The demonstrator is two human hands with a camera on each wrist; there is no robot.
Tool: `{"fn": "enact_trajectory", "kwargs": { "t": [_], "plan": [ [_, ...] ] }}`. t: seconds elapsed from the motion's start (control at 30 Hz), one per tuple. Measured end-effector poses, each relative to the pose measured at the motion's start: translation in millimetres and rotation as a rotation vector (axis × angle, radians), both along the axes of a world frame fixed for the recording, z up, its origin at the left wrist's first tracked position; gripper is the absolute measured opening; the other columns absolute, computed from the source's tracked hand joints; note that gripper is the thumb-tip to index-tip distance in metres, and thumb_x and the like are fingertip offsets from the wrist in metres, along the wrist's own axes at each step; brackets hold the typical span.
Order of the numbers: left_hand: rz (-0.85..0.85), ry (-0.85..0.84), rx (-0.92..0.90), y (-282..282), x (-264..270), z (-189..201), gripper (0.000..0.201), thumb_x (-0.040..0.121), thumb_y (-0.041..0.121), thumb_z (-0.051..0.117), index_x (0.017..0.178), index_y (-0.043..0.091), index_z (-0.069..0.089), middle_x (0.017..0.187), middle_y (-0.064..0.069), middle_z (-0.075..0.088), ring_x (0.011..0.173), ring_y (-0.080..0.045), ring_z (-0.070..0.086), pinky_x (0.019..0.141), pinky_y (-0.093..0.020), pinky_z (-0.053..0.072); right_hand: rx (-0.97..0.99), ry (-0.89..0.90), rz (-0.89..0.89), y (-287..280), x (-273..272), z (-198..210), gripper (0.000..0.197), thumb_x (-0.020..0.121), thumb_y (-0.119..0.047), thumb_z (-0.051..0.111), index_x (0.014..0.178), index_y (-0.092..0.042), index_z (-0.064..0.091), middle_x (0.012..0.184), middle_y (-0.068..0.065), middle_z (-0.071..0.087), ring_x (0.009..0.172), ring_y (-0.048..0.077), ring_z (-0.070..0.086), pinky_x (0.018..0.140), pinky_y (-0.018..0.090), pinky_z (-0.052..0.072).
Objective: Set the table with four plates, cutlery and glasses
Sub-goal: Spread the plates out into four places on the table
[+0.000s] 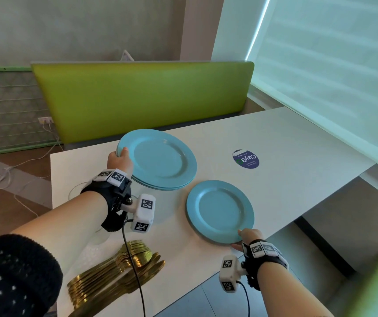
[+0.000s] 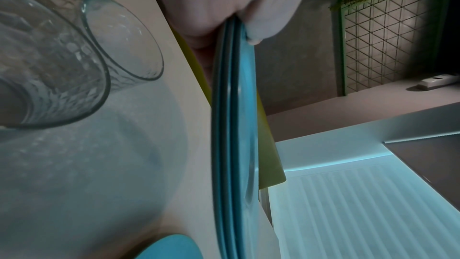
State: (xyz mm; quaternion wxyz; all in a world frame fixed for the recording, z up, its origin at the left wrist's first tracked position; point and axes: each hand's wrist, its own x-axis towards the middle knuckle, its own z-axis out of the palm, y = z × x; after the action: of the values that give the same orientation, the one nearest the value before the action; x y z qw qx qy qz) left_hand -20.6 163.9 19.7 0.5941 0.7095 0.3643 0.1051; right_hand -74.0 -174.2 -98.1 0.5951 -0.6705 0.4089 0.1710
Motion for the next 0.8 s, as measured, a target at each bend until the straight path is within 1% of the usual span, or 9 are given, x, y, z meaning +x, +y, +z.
{"fn": "enact_trajectory", "kwargs": {
  "t": [0.07,0.13,0.23,0.33,0.43,0.53,0.6,0.67,0.8],
  "plan": [
    [-0.009,-0.004,-0.005,-3,1,-1,0.049,0.098,0.033,0.039,0.134,0.000,0.045,0.133,-0.021,0.054,0.119,-0.037,0.053,0.095,-0.036,0.042,-0.058,0.037,0.014,-1,5,-10,0.023,0.092,-0.003,0.050,0.115,0.001,0.051,0.108,0.020,0.053,0.109,0.037,0.058,0.074,0.036,0.060],
    [-0.013,-0.011,-0.009,-5,2,-2,0.048,0.098,0.034,0.040,0.133,0.001,0.046,0.132,-0.021,0.054,0.118,-0.037,0.054,0.097,-0.037,0.042,-0.175,0.042,0.049,-16,16,-40,0.028,0.085,-0.008,0.061,0.109,0.006,0.061,0.103,0.021,0.062,0.106,0.038,0.062,0.090,0.047,0.053],
    [-0.015,-0.025,-0.028,-10,2,-5,0.047,0.097,0.034,0.041,0.131,0.002,0.047,0.129,-0.020,0.056,0.116,-0.037,0.055,0.097,-0.040,0.044,-0.177,0.052,0.060,-36,31,-79,0.024,0.079,-0.012,0.065,0.099,0.002,0.063,0.101,0.022,0.067,0.101,0.039,0.065,0.090,0.049,0.053],
    [-0.025,-0.032,-0.041,-16,1,-7,0.047,0.097,0.035,0.042,0.129,0.002,0.049,0.127,-0.020,0.058,0.114,-0.037,0.057,0.097,-0.041,0.045,-0.134,0.046,0.013,-25,20,-55,0.014,0.080,-0.010,0.064,0.091,-0.001,0.060,0.102,0.024,0.067,0.097,0.040,0.066,0.088,0.050,0.054],
    [-0.037,-0.034,-0.049,-21,0,-7,0.047,0.096,0.035,0.043,0.129,0.002,0.050,0.127,-0.020,0.058,0.114,-0.037,0.057,0.098,-0.042,0.046,-0.083,0.035,-0.031,-10,7,-26,0.011,0.086,-0.006,0.060,0.077,-0.003,0.053,0.083,0.022,0.064,0.088,0.040,0.065,0.085,0.053,0.054],
    [-0.055,-0.039,-0.050,-25,0,-8,0.047,0.096,0.034,0.042,0.128,0.001,0.050,0.125,-0.020,0.059,0.112,-0.037,0.058,0.096,-0.042,0.047,-0.061,0.019,-0.036,-9,3,-21,0.009,0.087,-0.005,0.058,0.080,0.000,0.054,0.077,0.019,0.061,0.082,0.039,0.064,0.080,0.051,0.056],
    [-0.061,-0.040,-0.048,-27,0,-9,0.046,0.097,0.034,0.042,0.128,0.001,0.050,0.125,-0.020,0.059,0.112,-0.037,0.058,0.095,-0.041,0.046,-0.064,0.021,-0.038,-10,2,-22,0.007,0.085,-0.006,0.059,0.085,0.000,0.056,0.080,0.019,0.063,0.089,0.040,0.066,0.086,0.053,0.054],
    [-0.066,-0.044,-0.050,-30,-1,-9,0.046,0.097,0.034,0.042,0.127,0.001,0.050,0.125,-0.020,0.059,0.112,-0.036,0.058,0.095,-0.040,0.046,-0.070,0.017,-0.040,-15,3,-29,0.008,0.084,-0.007,0.060,0.079,-0.002,0.055,0.081,0.019,0.064,0.094,0.041,0.066,0.088,0.053,0.053],
    [-0.064,-0.051,-0.047,-36,-2,-8,0.045,0.097,0.033,0.043,0.127,0.001,0.050,0.125,-0.020,0.058,0.113,-0.036,0.058,0.093,-0.039,0.045,-0.088,0.017,-0.062,-16,-3,-23,0.008,0.084,-0.005,0.060,0.081,-0.002,0.054,0.085,0.021,0.064,0.093,0.041,0.066,0.087,0.053,0.053]
  ]
}}
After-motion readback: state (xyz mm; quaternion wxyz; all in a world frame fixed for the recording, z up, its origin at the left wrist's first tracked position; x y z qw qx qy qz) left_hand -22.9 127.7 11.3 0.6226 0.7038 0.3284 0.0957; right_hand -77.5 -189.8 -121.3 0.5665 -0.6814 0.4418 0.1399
